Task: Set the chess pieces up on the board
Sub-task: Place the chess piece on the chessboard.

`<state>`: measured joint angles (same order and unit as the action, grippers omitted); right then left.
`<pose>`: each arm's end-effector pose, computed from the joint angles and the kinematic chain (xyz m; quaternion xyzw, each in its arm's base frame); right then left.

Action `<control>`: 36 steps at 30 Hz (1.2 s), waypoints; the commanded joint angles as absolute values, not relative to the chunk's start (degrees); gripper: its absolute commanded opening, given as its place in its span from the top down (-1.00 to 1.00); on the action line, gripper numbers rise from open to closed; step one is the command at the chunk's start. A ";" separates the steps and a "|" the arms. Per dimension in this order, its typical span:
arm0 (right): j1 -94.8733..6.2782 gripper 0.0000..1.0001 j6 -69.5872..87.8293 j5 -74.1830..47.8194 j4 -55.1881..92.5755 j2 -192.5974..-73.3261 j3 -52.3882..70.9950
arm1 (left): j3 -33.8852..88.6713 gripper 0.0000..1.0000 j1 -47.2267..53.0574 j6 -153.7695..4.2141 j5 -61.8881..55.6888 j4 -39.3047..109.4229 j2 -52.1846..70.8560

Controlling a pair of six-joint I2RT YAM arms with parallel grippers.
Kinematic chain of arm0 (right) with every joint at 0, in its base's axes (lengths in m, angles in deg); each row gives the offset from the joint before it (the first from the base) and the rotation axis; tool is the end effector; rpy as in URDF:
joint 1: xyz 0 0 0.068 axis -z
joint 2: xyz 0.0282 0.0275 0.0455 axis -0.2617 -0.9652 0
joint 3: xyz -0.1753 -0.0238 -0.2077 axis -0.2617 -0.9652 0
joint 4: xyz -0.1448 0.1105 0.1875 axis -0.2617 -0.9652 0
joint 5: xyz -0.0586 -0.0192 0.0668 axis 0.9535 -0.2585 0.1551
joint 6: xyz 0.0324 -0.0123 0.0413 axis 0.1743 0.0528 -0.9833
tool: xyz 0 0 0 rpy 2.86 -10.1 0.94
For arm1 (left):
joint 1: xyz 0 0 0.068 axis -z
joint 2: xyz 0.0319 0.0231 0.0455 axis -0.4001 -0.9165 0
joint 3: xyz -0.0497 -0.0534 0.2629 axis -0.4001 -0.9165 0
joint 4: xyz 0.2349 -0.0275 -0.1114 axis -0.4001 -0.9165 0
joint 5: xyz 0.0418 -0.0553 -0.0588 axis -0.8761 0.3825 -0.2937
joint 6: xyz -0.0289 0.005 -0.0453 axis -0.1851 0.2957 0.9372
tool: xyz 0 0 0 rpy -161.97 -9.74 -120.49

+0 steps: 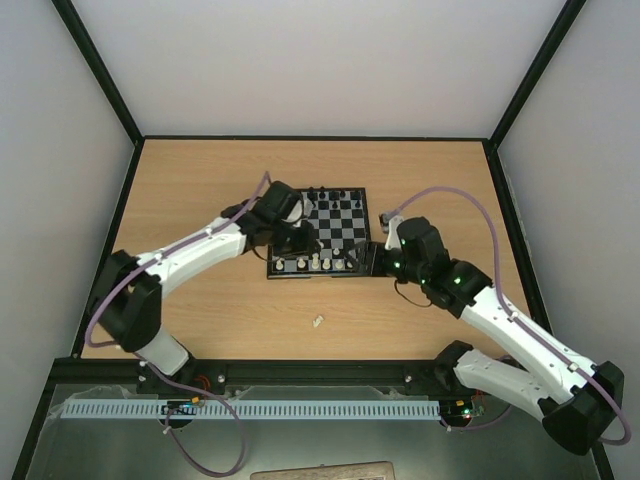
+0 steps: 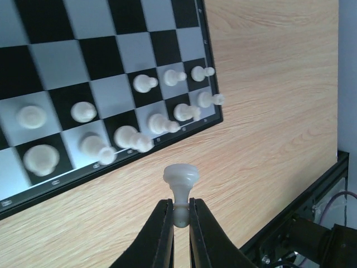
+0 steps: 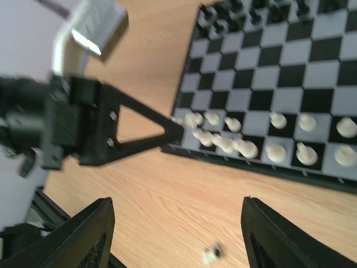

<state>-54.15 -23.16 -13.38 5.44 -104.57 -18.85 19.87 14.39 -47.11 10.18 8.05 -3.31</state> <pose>0.1623 0.1376 0.3254 -0.0389 0.8125 0.4079 0.4147 0.2528 -0.2139 0.2551 0.0563 0.9188 -0.3546 0.1642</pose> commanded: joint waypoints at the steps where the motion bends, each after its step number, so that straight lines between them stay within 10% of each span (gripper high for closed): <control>1: -54.08 -0.26 -18.75 -13.68 3.01 -101.75 -24.43 | 27.42 0.94 16.71 -43.95 13.89 3.38 -10.05; 36: -53.93 -0.44 -15.09 -22.19 5.14 -90.11 -32.07 | 74.78 0.96 13.17 -47.44 7.28 -41.36 -46.53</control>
<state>-54.13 -16.10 -20.74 4.31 -91.08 -31.39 73.15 14.30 -46.39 5.76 -37.57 -45.91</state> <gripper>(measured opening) 0.721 0.079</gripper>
